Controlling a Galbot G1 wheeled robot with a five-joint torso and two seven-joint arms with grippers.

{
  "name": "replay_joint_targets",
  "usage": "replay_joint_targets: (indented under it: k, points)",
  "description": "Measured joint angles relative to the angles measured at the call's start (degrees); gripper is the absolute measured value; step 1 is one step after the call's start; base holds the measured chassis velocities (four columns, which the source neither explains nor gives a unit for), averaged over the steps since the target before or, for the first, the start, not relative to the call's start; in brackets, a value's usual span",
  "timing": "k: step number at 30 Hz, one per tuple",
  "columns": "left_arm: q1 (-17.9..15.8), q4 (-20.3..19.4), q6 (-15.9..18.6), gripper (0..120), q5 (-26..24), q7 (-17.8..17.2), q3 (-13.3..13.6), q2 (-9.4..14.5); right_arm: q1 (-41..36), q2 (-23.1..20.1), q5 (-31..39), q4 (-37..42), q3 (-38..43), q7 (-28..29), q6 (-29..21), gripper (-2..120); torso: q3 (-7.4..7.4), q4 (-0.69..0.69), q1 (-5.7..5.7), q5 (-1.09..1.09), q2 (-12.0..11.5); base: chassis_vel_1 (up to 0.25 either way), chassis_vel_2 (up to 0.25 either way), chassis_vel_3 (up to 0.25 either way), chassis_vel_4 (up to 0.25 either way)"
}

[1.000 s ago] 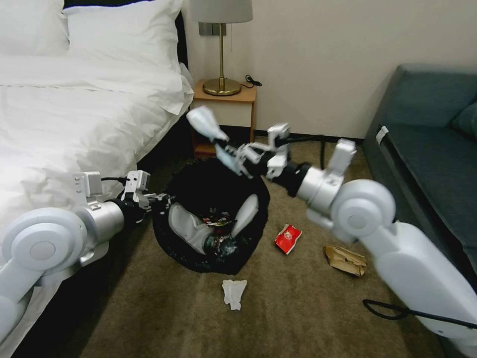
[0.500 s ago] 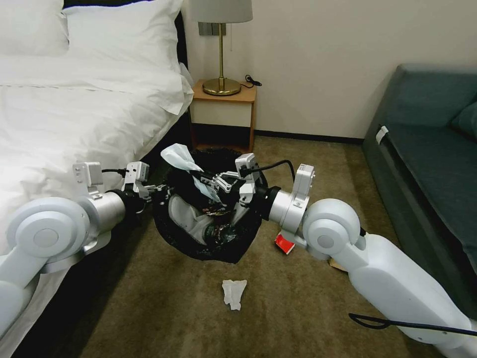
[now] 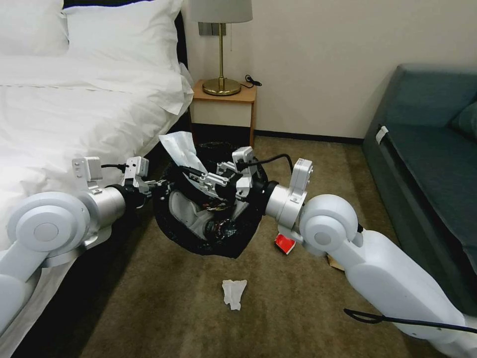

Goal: Pick up the trash bin, then pick up the garbage on the floor and place it into the trash bin.

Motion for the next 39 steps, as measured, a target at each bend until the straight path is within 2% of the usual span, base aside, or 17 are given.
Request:
replay_joint_targets:
  k: [4, 6, 7, 9, 18, 24, 26, 30, 32, 39]
  points:
    - [0.2, 0.0, 0.0, 1, -0.1, 0.0, -0.4, 0.3, 0.5, -0.1, 0.6, 0.0, 0.5, 0.2, -0.2, 79, 0.00, 0.00, 0.00, 0.00, 0.0, 0.000, 0.000, 0.000, 0.000]
    - [0.5, 0.0, 0.0, 1, -0.1, 0.1, -0.9, 0.4, 1.5, -0.4, 1.7, 0.5, 1.2, 0.3, -0.3, 91, 0.00, 0.00, 0.00, 0.00, 0.0, 0.000, 0.000, 0.000, 0.000]
    - [0.5, 0.0, 0.0, 1, -0.1, 0.1, -0.9, 0.4, 1.5, -0.4, 1.7, 0.5, 1.2, 0.3, -0.3, 91, 0.00, 0.00, 0.00, 0.00, 0.0, 0.000, 0.000, 0.000, 0.000]
    - [0.5, 0.0, 0.0, 1, -0.1, 0.1, -0.9, 0.3, 1.6, -0.7, 1.9, 0.9, 1.4, 0.3, -0.3, 99, 0.00, 0.00, 0.00, 0.00, 0.0, 0.000, 0.000, 0.000, 0.000]
    - [0.6, -0.2, 0.0, 1, -0.1, 0.2, -0.9, 0.3, 0.6, -1.5, 1.4, 1.4, 3.0, 0.0, -0.3, 100, 0.00, 0.00, 0.00, 0.00, 0.0, 0.000, 0.000, 0.000, 0.000]
    - [1.7, -0.2, 0.0, 1, 0.3, 0.2, -1.8, 0.4, 1.8, -1.2, 3.5, 1.4, 8.5, 1.8, -0.2, 100, 0.00, 0.01, 0.00, 0.00, 0.0, 0.000, 0.000, 0.000, 0.000]
    - [2.5, -0.3, 0.0, 1, 0.5, 0.3, -2.6, 0.5, 2.5, -2.3, 4.9, -0.3, 14.1, 2.7, -0.8, 100, 0.00, 0.01, -0.01, 0.00, 0.0, 0.000, 0.000, 0.000, 0.000]
    - [2.8, -0.2, 0.0, 1, 0.5, 0.3, -3.1, 0.5, 2.4, -3.4, 5.0, -2.4, 17.7, 2.8, -1.5, 100, 0.00, 0.00, -0.01, 0.01, 0.0, 0.000, 0.000, 0.000, 0.000]
    - [3.1, -0.2, 0.0, 1, 0.6, 0.2, -3.5, 0.3, 1.6, -4.9, 4.0, -6.4, 20.8, 3.5, -2.6, 100, 0.00, 0.00, -0.01, 0.01, 0.0, 0.000, 0.000, 0.000, 0.000]
    - [3.6, -0.3, 0.0, 1, 0.9, 0.2, -4.3, 0.2, -2.7, -6.3, -0.8, -14.9, 23.1, 3.9, -3.9, 100, 0.00, 0.00, -0.01, 0.02, 0.0, 0.000, 0.000, 0.000, 0.000]
